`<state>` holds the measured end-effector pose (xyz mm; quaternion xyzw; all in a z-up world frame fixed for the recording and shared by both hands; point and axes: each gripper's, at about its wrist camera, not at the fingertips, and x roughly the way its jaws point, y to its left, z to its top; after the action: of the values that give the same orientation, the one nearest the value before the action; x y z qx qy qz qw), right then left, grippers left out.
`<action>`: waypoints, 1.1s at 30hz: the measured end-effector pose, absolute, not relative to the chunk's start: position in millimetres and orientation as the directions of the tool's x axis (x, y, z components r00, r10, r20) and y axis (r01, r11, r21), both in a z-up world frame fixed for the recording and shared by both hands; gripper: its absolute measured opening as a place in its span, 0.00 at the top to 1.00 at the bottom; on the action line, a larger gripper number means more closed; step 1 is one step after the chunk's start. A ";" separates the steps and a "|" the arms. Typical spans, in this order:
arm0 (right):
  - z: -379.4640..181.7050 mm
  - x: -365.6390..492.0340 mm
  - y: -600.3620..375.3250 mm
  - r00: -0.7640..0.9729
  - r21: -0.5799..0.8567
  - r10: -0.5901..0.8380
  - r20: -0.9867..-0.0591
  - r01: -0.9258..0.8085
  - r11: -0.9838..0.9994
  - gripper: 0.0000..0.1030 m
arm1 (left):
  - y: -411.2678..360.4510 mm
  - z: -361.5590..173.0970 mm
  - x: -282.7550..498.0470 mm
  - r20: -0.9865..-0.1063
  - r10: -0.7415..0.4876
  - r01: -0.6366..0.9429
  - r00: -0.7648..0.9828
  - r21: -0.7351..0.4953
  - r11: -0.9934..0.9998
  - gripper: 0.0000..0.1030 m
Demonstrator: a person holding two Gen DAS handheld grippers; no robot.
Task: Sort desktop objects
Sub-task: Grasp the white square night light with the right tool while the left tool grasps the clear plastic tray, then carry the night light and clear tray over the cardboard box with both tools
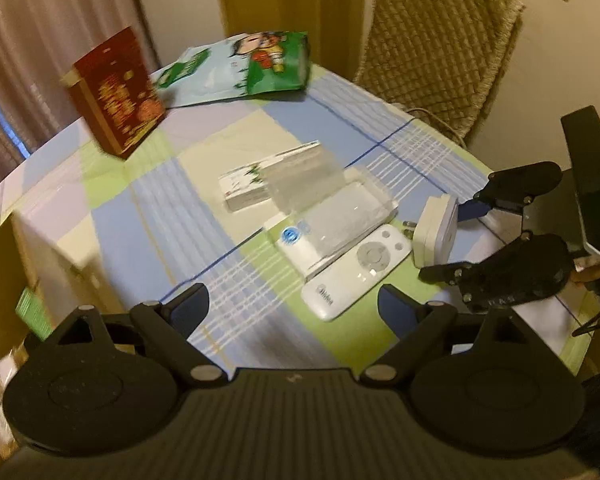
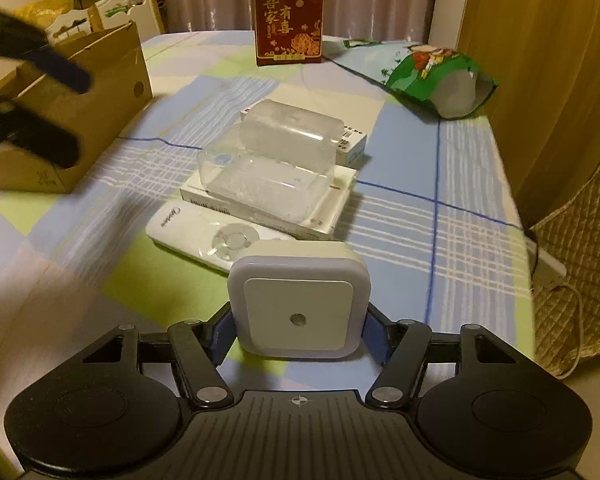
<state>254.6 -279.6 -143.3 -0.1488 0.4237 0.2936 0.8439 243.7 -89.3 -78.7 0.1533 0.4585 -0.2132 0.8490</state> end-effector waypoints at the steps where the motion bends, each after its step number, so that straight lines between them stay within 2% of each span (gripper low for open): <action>1: -141.7 252.3 -282.5 0.466 -0.006 0.367 -0.805 -0.625 0.780 0.38 | -94.1 -80.8 247.2 -0.844 -0.230 0.520 0.484 0.066 0.852 0.13; 6: -132.3 244.4 -309.2 0.441 0.046 0.356 -0.824 -0.574 0.817 0.38 | -125.7 -93.8 264.3 -0.844 -0.279 0.663 0.458 0.115 0.740 0.28; 10: -130.8 239.0 -329.6 0.443 0.071 0.329 -0.834 -0.506 0.860 0.38 | -155.5 -108.6 280.3 -0.860 -0.278 0.784 0.428 0.201 0.587 0.28; 14: -131.6 233.7 -340.5 0.443 0.077 0.304 -0.843 -0.460 0.885 0.38 | -175.5 -123.2 296.4 -0.882 -0.286 0.864 0.374 0.219 0.454 0.28; 18: -130.3 229.9 -344.6 0.446 0.084 0.300 -0.843 -0.442 0.893 0.38 | -184.2 -142.0 312.9 -0.913 -0.253 0.891 0.322 0.201 0.407 0.29; 20: -129.9 228.2 -345.5 0.445 0.087 0.298 -0.844 -0.436 0.896 0.38 | -185.0 -146.2 316.1 -0.920 -0.240 0.897 0.308 0.197 0.396 0.43; 21: -129.6 227.4 -346.0 0.445 0.088 0.298 -0.845 -0.433 0.897 0.38 | -184.4 -146.2 316.3 -0.926 -0.240 0.900 0.292 0.181 0.396 0.47; 24: -129.1 225.6 -345.0 0.447 0.082 0.294 -0.845 -0.434 0.897 0.38 | -181.7 -144.7 313.1 -0.934 -0.249 0.909 0.257 0.146 0.391 0.46; 25: -128.9 225.1 -344.3 0.448 0.079 0.292 -0.845 -0.436 0.897 0.38 | -182.1 -146.0 311.8 -0.935 -0.239 0.908 0.263 0.157 0.388 0.43; 26: -129.4 225.8 -343.0 0.447 0.076 0.291 -0.846 -0.439 0.895 0.38 | -182.9 -148.4 312.5 -0.936 -0.228 0.905 0.269 0.165 0.393 0.36; 27: -129.4 226.4 -341.6 0.446 0.073 0.289 -0.847 -0.442 0.894 0.38 | -183.7 -150.9 314.2 -0.937 -0.220 0.900 0.272 0.167 0.404 0.34; 30: -131.1 227.0 -338.0 0.455 0.056 0.279 -0.846 -0.445 0.894 0.38 | -185.9 -155.4 318.9 -0.940 -0.225 0.889 0.256 0.137 0.438 0.42; 33: -132.3 226.7 -334.8 0.470 0.037 0.271 -0.840 -0.447 0.894 0.38 | -185.8 -154.6 316.2 -0.936 -0.240 0.879 0.260 0.126 0.461 0.43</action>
<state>226.7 -334.8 -132.3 -0.0942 0.4698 0.2107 0.8521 316.2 -185.8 -154.6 0.3424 0.4666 -0.3904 0.7160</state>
